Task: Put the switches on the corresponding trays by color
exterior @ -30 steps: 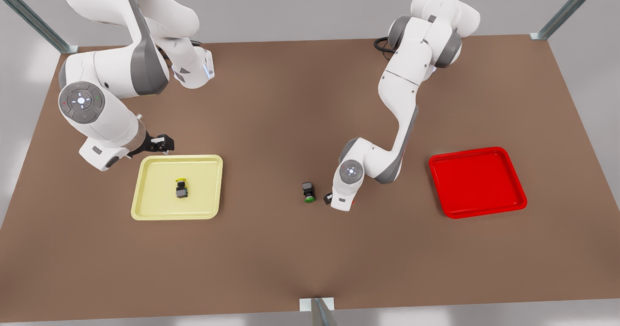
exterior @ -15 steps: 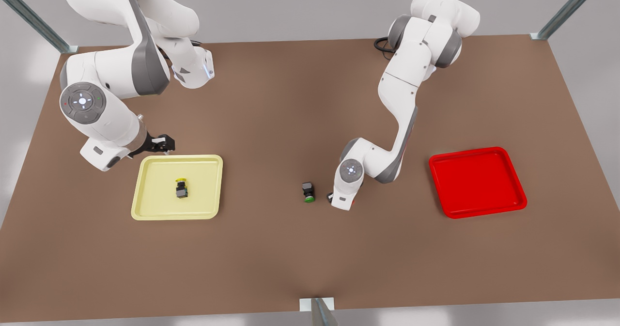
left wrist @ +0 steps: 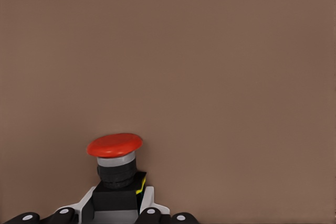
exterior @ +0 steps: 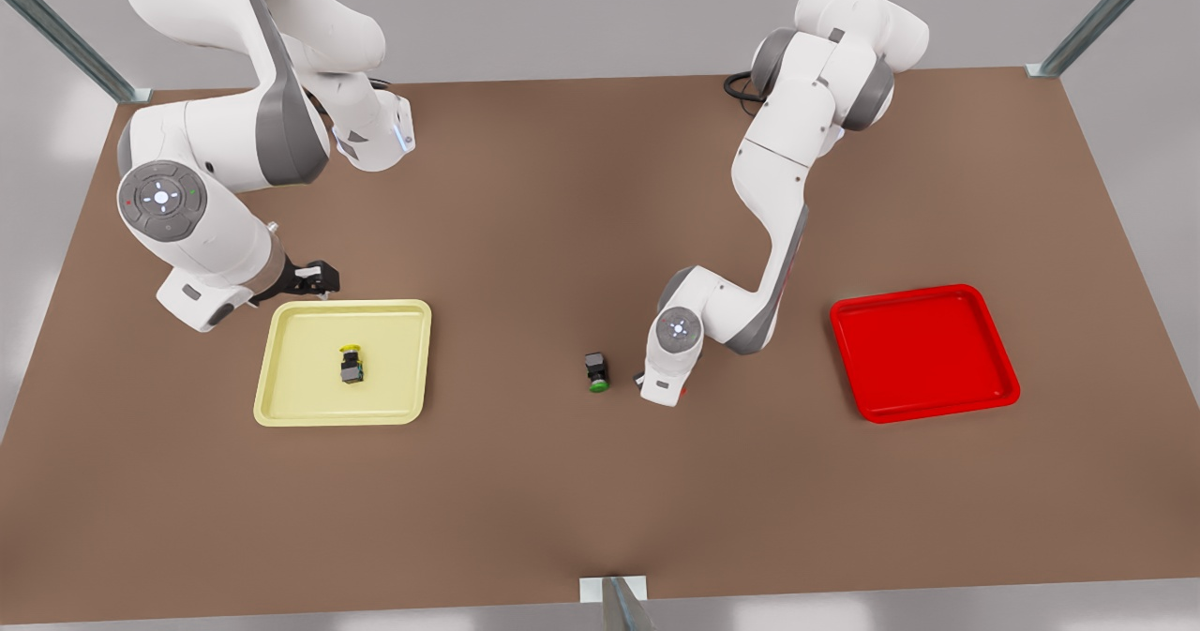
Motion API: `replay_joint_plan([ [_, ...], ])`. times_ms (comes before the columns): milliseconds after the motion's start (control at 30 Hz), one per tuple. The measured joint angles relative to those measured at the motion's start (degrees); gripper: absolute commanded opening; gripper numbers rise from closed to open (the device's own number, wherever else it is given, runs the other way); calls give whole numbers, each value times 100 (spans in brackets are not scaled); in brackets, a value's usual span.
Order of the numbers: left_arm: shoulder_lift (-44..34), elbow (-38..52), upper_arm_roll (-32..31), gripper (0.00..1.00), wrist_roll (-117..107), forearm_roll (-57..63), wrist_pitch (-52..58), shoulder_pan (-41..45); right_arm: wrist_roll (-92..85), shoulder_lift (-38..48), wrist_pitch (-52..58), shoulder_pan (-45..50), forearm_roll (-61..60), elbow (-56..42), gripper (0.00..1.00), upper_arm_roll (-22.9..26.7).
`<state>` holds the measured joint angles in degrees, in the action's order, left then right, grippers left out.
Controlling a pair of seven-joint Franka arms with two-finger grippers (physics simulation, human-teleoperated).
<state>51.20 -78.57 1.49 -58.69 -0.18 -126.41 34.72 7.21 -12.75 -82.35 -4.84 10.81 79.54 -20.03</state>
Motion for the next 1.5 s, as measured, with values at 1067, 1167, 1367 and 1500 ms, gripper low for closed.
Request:
replay_joint_plan([
  [1067, -2369, -2873, -36, 53, 5879, 594, 485, -4263, 7, 0, 34, 18, -13, 1, 100, -35],
  [1167, -2197, -2874, -26, 100, 5880, 547, 358, -4263, 8, 0, 35, 18, -15, 0, 100, -35],
  [1367, -2249, -2869, -35, 100, 5870, 302, 354, -4300, 1, -3, 35, 26, -18, 6, 100, -35],
  [1500, -2745, -2549, -428, 100, 5665, 272, 921, -4046, 8, -8, 35, 27, -17, 9, 100, -35],
])
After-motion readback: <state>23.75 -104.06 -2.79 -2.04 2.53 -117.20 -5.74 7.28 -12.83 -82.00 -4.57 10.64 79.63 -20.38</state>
